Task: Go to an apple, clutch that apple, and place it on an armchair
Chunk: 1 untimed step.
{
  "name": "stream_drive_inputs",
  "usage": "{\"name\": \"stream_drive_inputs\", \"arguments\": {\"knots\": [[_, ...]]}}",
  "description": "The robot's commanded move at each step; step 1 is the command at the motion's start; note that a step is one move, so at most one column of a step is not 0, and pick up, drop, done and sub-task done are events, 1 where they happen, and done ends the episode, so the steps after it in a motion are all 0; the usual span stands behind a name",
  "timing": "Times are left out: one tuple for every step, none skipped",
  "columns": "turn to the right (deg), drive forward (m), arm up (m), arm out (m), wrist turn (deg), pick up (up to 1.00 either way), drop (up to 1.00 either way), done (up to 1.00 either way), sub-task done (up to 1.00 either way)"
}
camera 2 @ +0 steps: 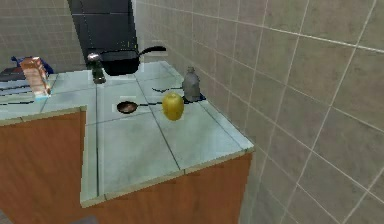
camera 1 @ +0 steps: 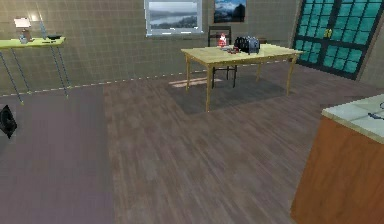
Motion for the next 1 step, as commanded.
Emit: {"name": "stream_drive_inputs", "arguments": {"knots": [[0.0, 0.0, 0.5, 0.0, 0.0, 0.0, 0.0, 0.0, 0.0]]}}
